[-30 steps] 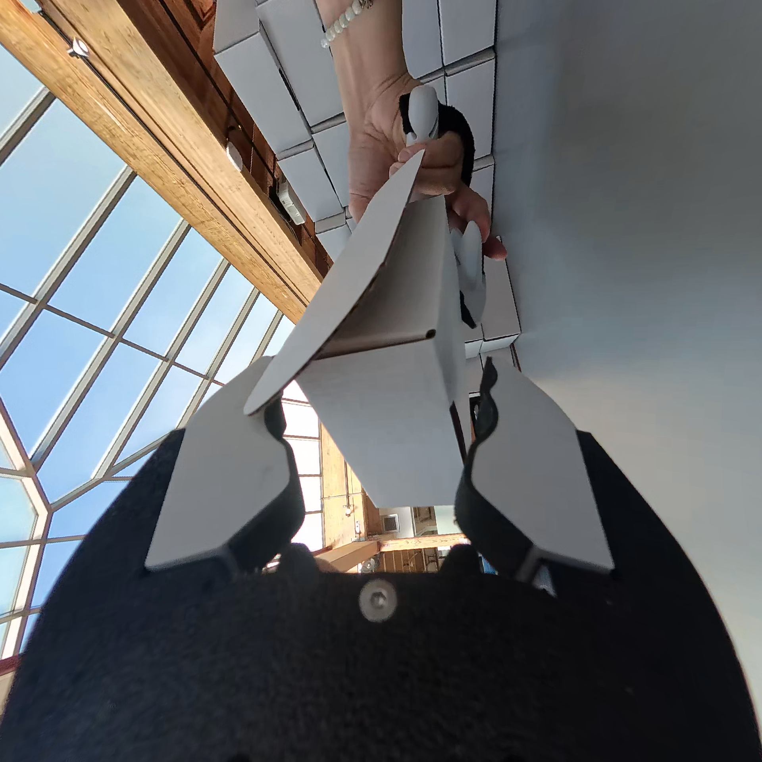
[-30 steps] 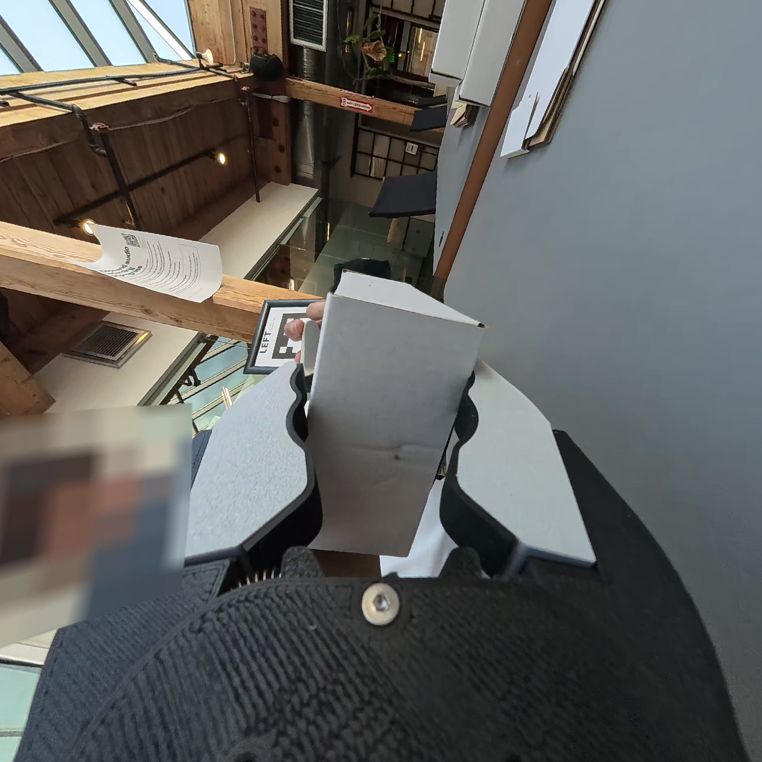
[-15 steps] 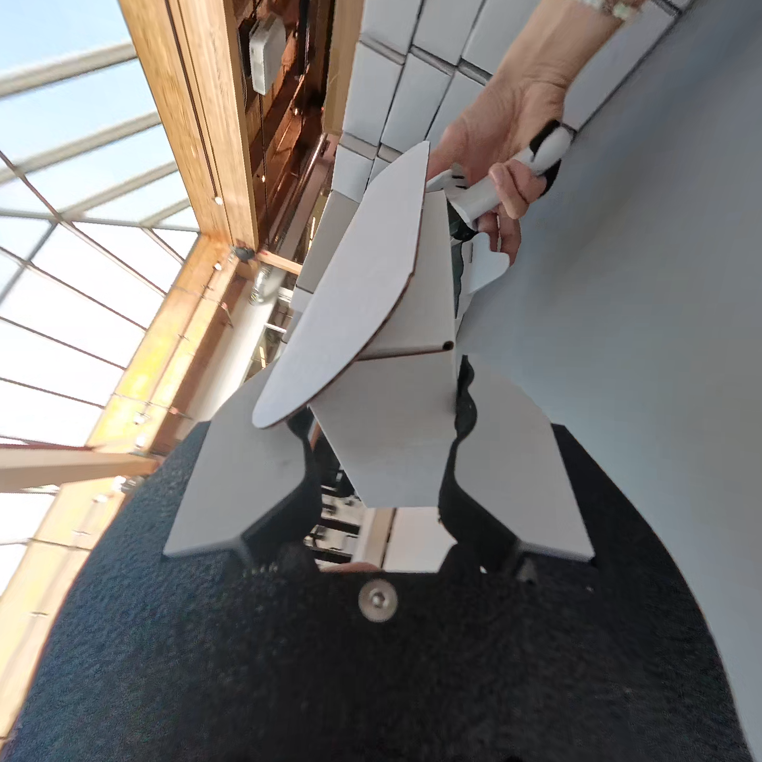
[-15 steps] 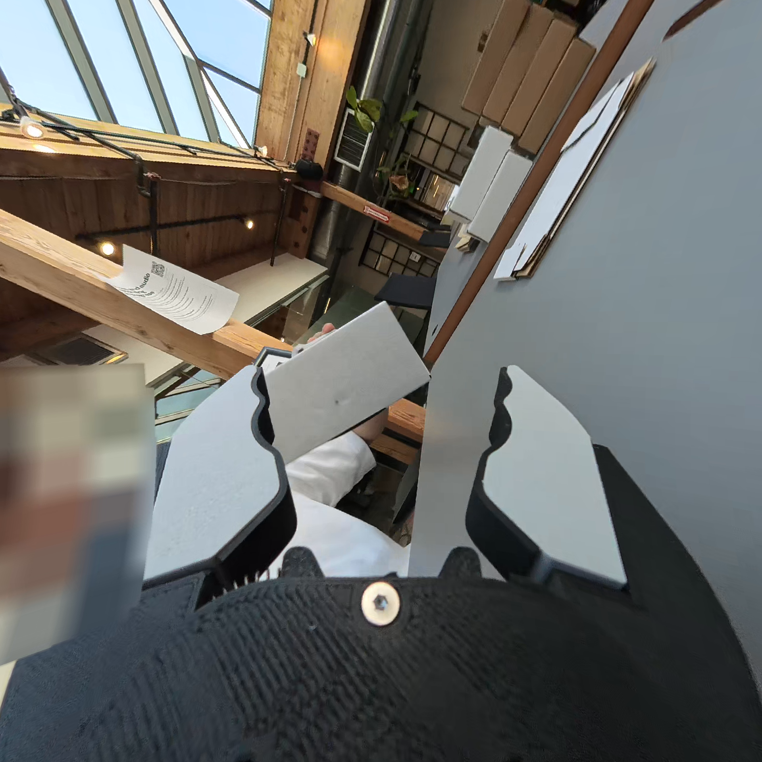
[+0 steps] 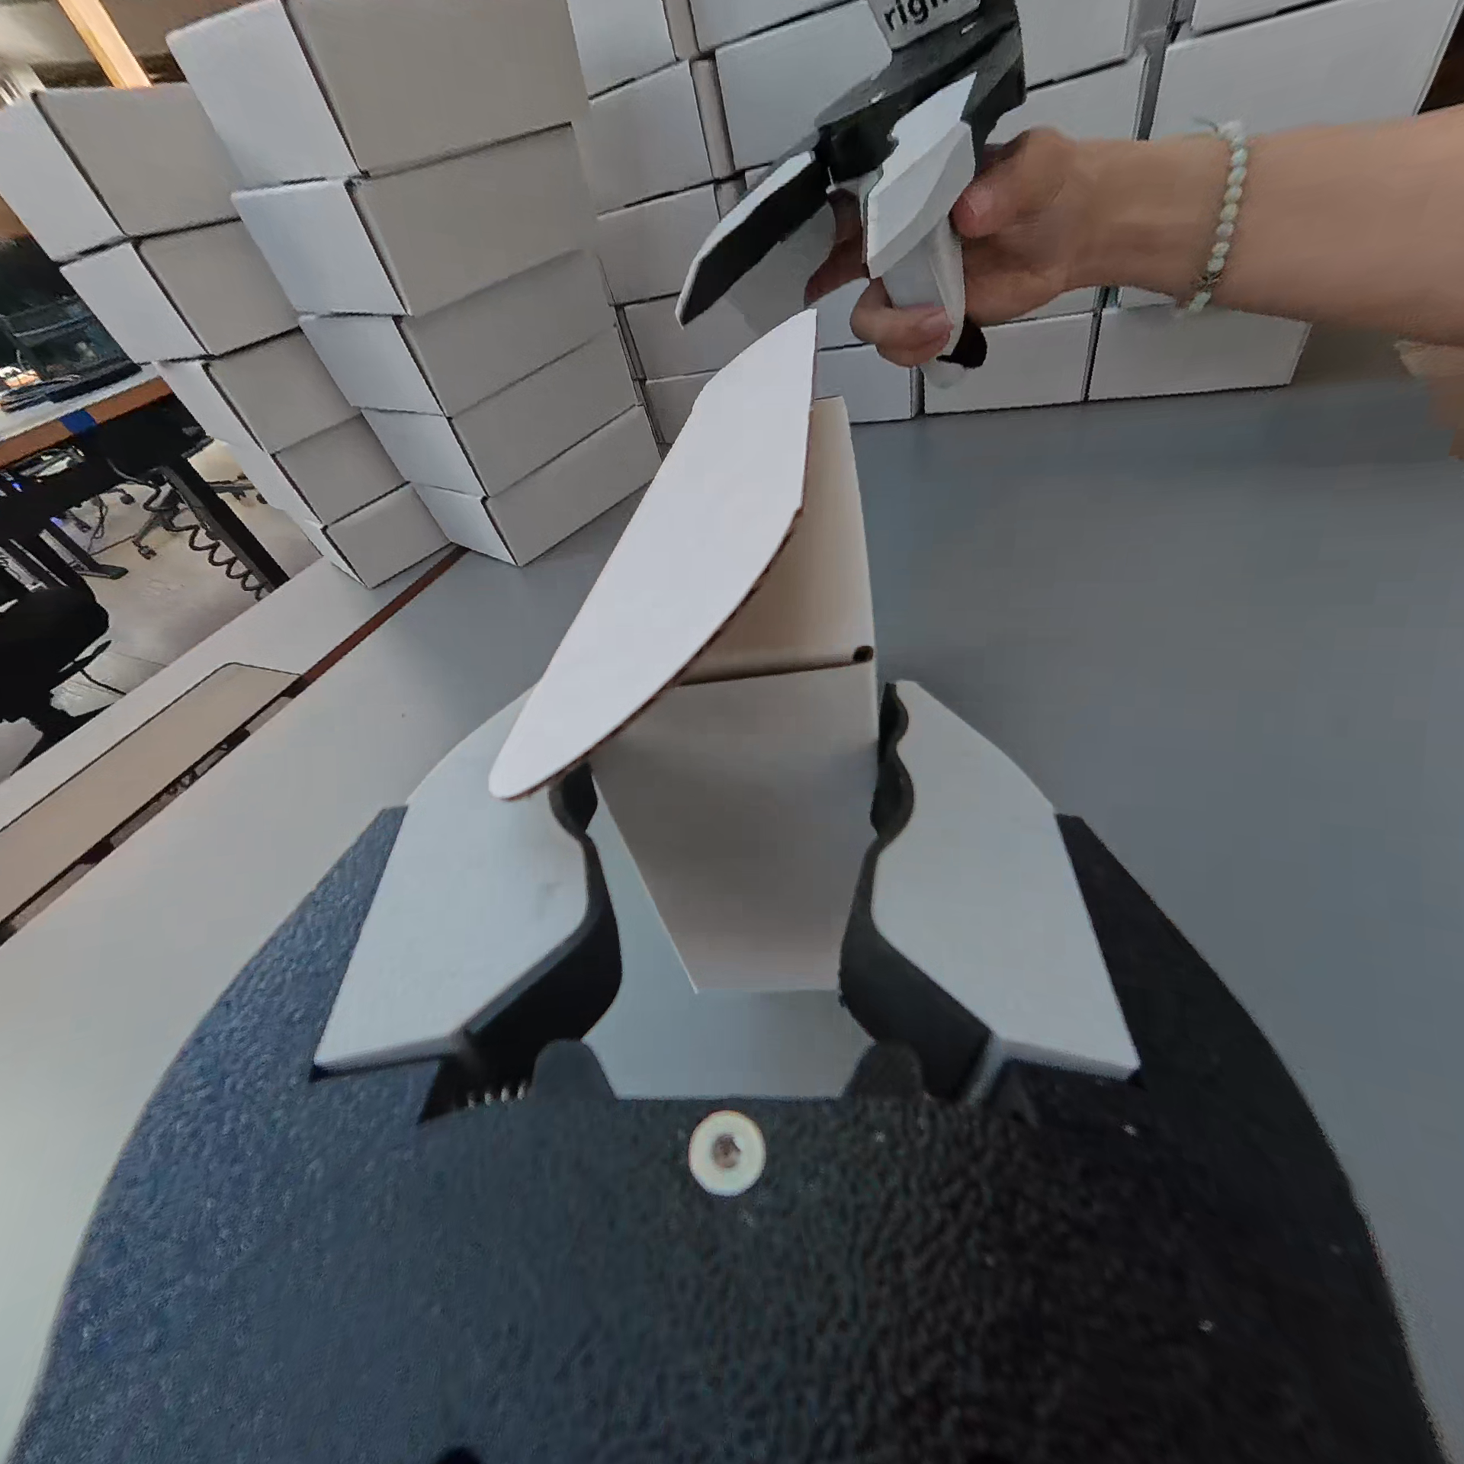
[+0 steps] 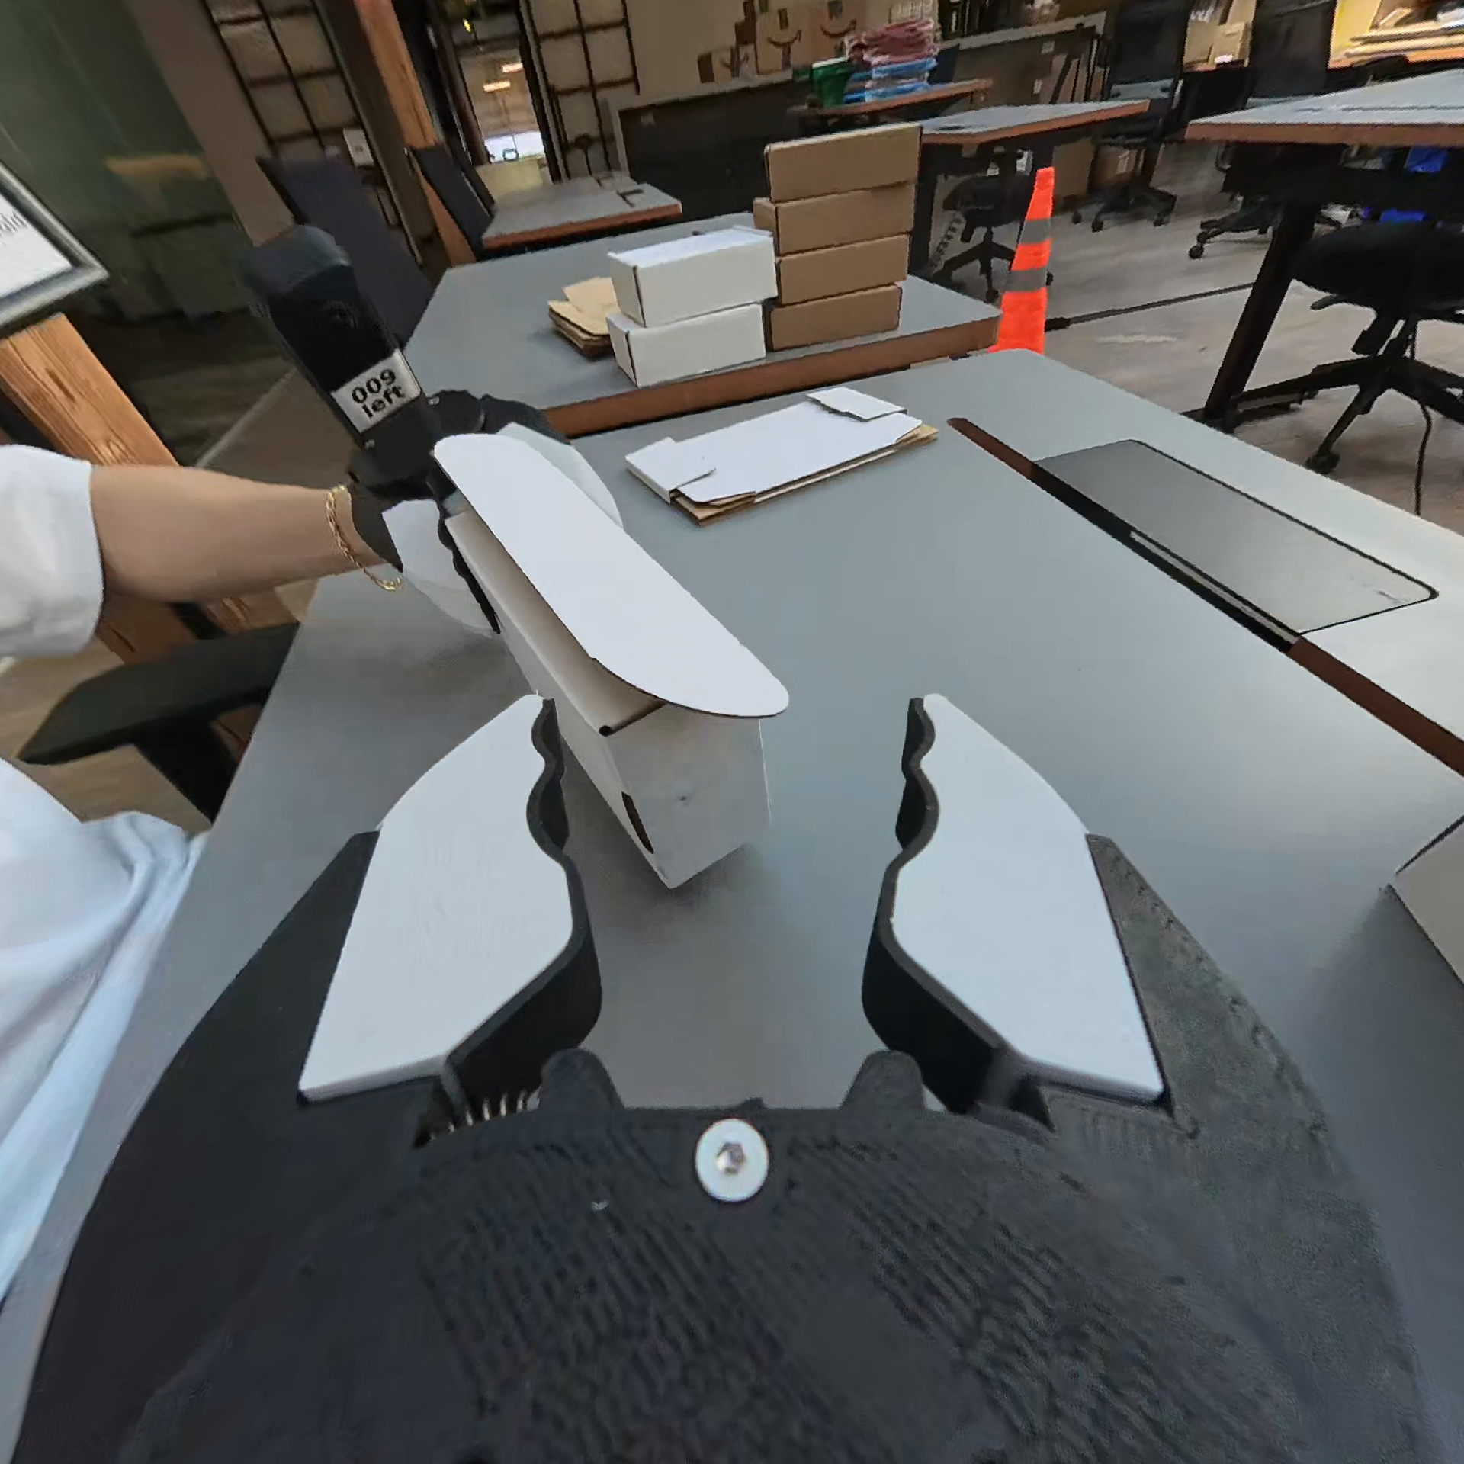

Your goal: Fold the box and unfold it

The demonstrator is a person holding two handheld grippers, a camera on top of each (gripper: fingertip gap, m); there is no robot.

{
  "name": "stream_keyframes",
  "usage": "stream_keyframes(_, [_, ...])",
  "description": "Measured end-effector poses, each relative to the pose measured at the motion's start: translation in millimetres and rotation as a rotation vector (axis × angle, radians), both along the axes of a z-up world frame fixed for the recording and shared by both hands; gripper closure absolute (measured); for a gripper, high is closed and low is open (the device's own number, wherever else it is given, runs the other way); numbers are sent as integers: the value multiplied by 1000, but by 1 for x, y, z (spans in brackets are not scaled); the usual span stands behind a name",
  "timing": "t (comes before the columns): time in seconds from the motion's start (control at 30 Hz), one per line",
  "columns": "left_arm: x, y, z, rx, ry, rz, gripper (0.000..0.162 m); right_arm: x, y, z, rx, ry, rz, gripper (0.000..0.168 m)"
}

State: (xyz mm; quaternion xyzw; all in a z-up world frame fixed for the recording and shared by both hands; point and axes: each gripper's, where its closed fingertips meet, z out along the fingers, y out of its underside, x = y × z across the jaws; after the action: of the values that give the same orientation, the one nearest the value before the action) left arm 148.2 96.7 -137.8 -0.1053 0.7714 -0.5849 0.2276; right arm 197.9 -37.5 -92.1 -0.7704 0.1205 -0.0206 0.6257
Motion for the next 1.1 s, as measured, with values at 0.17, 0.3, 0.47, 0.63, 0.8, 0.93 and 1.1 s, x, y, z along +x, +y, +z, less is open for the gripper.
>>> stream_keyframes(0.17, [-2, 0, -28, 108, 36, -13, 93, -7, -4, -22, -101, -134, 7, 95])
stream_keyframes(0.3, [-1, 1, -29, 147, 78, -13, 93, -12, -2, -26, -163, -288, 18, 104])
stream_keyframes(0.47, [0, 1, -30, 144, 105, -18, 93, -21, 7, -22, -209, -460, 49, 123])
stream_keyframes(0.63, [1, 1, -30, 130, 118, -26, 93, -23, 10, -20, -233, -522, 84, 147])
stream_keyframes(0.8, [1, 1, -31, 140, 105, -44, 92, -22, 12, -12, -179, -508, 93, 164])
stream_keyframes(0.93, [1, 1, -31, 151, 110, -48, 92, -15, 13, -9, -120, -410, 76, 164])
stream_keyframes(1.1, [3, 3, -33, 145, 141, -36, 92, -5, 16, -9, -88, -238, 49, 164])
